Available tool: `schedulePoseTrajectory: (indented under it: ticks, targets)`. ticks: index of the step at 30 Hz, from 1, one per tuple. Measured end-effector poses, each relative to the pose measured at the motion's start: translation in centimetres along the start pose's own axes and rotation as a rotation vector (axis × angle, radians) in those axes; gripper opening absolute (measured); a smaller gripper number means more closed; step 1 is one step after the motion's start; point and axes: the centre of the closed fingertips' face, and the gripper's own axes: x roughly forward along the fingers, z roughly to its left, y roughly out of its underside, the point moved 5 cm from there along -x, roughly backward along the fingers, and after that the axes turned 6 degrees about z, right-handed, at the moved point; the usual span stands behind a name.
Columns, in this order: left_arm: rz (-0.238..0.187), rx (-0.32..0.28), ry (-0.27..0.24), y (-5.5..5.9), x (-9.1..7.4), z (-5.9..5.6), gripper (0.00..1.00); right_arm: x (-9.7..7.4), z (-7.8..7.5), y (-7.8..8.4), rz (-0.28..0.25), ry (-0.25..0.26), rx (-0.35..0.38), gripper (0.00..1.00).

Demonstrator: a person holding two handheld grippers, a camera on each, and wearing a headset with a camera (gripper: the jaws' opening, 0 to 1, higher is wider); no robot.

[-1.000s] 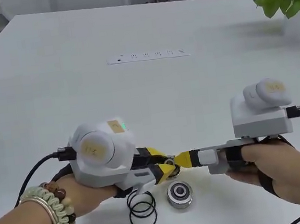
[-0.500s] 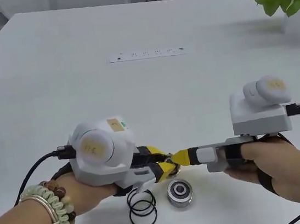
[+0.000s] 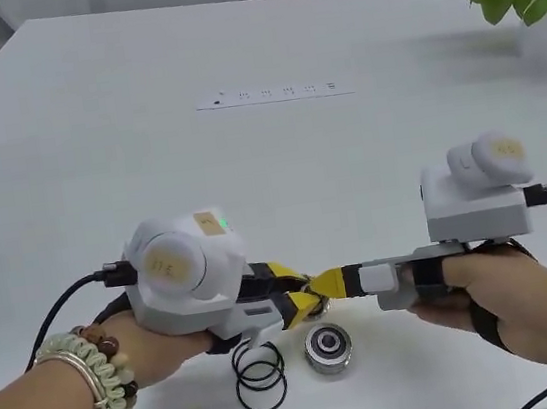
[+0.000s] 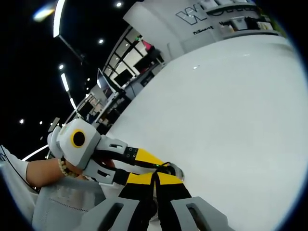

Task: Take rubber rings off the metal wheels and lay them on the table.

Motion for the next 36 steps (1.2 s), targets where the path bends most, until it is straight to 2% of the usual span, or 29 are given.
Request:
schedulePoseTrajectory:
  ticks: [1,3,6,9,11,21,23,25,27,29,33,36]
  targets:
    - [0.000,0.000,0.000,0.0,0.0,0.0,0.14,0.0,0.3,-0.2,-0.014,-0.012,0.024,0.00]
    - [-0.002,-0.002,0.000,0.0,0.0,0.0,0.14,0.1,0.0,-0.2,-0.007,0.006,-0.011,0.00]
    - [-0.005,-0.015,0.000,0.0,0.0,0.0,0.14,0.2,-0.4,-0.3,-0.015,0.013,0.021,0.00]
    - [-0.002,-0.017,-0.004,-0.1,0.0,0.0,0.14,0.0,-0.6,-0.4,-0.018,0.021,0.019,0.00]
    - [0.003,-0.046,-0.004,-0.2,0.1,0.0,0.14,-0.1,-0.7,-0.5,-0.026,0.023,0.033,0.00]
    - [0.079,-0.021,0.004,-0.4,-0.2,0.1,0.15,-0.5,-1.2,-0.4,-0.027,0.058,0.059,0.00]
    - [0.086,-0.007,-0.005,-0.7,-0.5,0.1,0.17,-0.6,-1.2,-0.5,-0.030,0.057,0.063,0.00]
    - [0.075,-0.002,-0.009,-1.2,-0.9,0.2,0.19,-0.6,-1.0,-0.5,-0.032,0.052,0.066,0.00]
    - [0.037,-0.037,-0.002,-2.2,-1.3,0.3,0.21,-0.6,-0.9,-0.6,-0.037,0.050,0.066,0.00]
    - [0.011,-0.034,-0.010,-2.9,-1.8,0.4,0.23,-0.7,-0.7,-0.8,-0.046,0.043,0.069,0.00]
    - [0.001,-0.001,-0.029,-3.7,-2.7,0.5,0.26,-0.9,-0.3,-1.1,-0.063,0.023,0.070,0.00]
    - [-0.023,-0.006,-0.039,-4.6,-3.7,0.7,0.29,-0.9,0.0,-1.2,-0.065,0.017,0.060,0.00]
